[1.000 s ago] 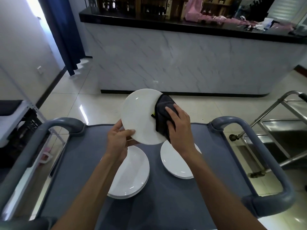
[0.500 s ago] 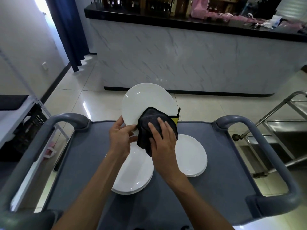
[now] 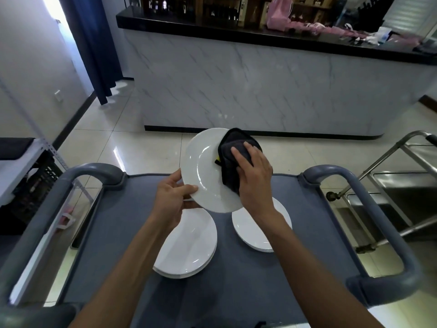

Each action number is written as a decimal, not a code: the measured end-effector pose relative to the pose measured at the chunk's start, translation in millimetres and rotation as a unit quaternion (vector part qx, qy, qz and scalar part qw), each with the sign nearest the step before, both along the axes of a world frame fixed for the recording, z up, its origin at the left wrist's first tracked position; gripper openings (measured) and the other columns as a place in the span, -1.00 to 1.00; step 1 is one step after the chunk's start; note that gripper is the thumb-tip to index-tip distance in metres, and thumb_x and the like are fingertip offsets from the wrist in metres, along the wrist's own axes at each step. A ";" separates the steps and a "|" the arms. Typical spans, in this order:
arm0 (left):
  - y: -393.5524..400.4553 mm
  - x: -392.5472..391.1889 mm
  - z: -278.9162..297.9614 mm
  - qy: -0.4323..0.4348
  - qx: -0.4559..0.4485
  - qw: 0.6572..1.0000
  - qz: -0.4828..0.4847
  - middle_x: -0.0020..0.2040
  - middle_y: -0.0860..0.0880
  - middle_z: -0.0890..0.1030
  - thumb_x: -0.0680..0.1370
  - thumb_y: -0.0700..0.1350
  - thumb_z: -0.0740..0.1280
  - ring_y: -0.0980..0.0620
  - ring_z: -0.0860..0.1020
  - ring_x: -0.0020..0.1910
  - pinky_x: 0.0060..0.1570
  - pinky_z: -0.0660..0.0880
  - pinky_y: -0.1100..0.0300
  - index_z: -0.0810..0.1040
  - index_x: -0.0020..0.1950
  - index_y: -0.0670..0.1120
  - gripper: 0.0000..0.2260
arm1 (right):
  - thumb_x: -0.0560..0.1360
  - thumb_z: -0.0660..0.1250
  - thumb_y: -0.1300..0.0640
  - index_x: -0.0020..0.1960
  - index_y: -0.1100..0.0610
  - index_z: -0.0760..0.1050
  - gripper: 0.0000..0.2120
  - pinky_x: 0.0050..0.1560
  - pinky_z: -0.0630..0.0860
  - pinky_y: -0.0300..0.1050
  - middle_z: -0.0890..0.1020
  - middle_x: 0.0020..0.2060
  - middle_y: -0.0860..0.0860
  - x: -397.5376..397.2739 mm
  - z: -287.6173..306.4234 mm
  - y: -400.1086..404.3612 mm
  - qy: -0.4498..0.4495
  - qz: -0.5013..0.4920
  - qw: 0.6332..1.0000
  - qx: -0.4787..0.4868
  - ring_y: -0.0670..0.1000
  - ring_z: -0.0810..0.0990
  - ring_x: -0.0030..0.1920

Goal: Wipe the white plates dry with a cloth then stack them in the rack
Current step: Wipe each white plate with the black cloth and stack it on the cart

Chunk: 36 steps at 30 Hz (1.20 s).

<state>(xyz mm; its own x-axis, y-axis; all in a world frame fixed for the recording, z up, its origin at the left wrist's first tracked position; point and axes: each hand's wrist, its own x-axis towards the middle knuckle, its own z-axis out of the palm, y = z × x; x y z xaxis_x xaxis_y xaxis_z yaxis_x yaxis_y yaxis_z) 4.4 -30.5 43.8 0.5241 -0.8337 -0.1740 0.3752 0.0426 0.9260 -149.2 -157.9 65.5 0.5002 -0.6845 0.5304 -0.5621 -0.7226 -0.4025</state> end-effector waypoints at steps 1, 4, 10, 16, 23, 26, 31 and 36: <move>0.5 -1.1 -0.5 -0.003 0.002 1.000 -0.014 0.01 -0.17 0.70 0.49 -0.44 0.29 -0.21 0.65 -0.15 -0.17 0.64 -0.20 0.63 0.23 0.00 -0.55 | 0.60 0.27 0.31 0.45 0.06 0.46 -0.55 0.45 0.26 0.20 0.39 0.47 0.15 1.4 4.2 -4.4 0.001 0.001 1.000 -0.005 0.24 0.33 0.47; 1.2 -7.6 -1.6 -0.012 0.009 0.999 -0.046 -0.01 -0.19 0.69 0.47 -0.43 0.32 -0.24 0.62 -0.16 -0.23 0.63 -0.13 0.64 0.22 -0.06 -0.58 | 0.61 0.24 0.27 0.47 0.05 0.44 -0.56 0.46 0.24 0.22 0.37 0.49 0.14 7.6 15.4 -13.0 0.001 0.021 1.000 -0.017 0.23 0.29 0.49; 0.4 -14.4 -1.5 -0.024 0.009 0.998 -0.061 0.03 -0.21 0.69 0.46 -0.43 0.33 -0.26 0.66 -0.12 -0.23 0.63 -0.11 0.63 0.24 -0.09 -0.58 | 0.60 0.26 0.28 0.47 0.02 0.43 -0.54 0.46 0.21 0.26 0.33 0.52 0.12 20.1 17.5 1.5 0.038 0.100 0.994 -0.030 0.21 0.25 0.52; 6.3 -12.3 -3.6 -0.040 0.012 0.997 -0.061 0.03 -0.19 0.70 0.51 -0.41 0.31 -0.26 0.68 -0.08 -0.25 0.63 -0.06 0.63 0.23 -0.07 -0.62 | 0.61 0.20 0.12 0.45 0.04 0.46 -0.59 0.44 0.23 0.30 0.36 0.50 0.15 10.6 2.6 21.0 0.058 0.151 0.986 -0.027 0.23 0.26 0.52; 6.5 -14.8 -3.2 -0.050 0.026 0.995 -0.078 0.00 -0.21 0.70 0.50 -0.44 0.30 -0.28 0.67 -0.10 -0.27 0.62 -0.07 0.65 0.20 -0.09 -0.62 | 0.57 0.36 0.18 0.45 0.02 0.47 -0.55 0.40 0.28 0.30 0.39 0.48 0.15 7.3 -4.0 15.4 0.050 0.144 0.986 -0.069 0.23 0.30 0.50; 6.1 -14.5 -0.4 -0.045 0.020 0.995 -0.088 0.01 -0.23 0.70 0.43 -0.38 0.36 -0.28 0.67 -0.12 -0.27 0.62 -0.06 0.67 0.19 -0.06 -0.61 | 0.56 0.37 0.19 0.45 0.00 0.47 -0.54 0.45 0.25 0.22 0.38 0.49 0.13 10.3 5.6 3.3 0.037 0.114 0.989 -0.090 0.21 0.30 0.49; 4.1 -14.9 -2.4 -0.019 0.010 0.998 -0.065 0.03 -0.20 0.69 0.44 -0.42 0.35 -0.22 0.66 -0.16 -0.27 0.61 -0.04 0.65 0.23 -0.05 -0.56 | 0.60 0.31 0.23 0.48 0.01 0.42 -0.54 0.46 0.25 0.21 0.35 0.50 0.12 5.0 18.5 -17.3 0.027 0.057 0.996 -0.060 0.20 0.28 0.50; 2.2 -13.1 1.3 -0.002 -0.004 1.000 -0.012 0.00 -0.13 0.71 0.47 -0.46 0.29 -0.15 0.68 -0.20 -0.29 0.62 -0.03 0.62 0.26 -0.02 -0.52 | 0.60 0.26 0.26 0.47 -0.01 0.43 -0.54 0.40 0.32 0.17 0.37 0.49 0.09 -10.2 15.8 -30.5 -0.008 0.006 1.000 0.008 0.18 0.34 0.44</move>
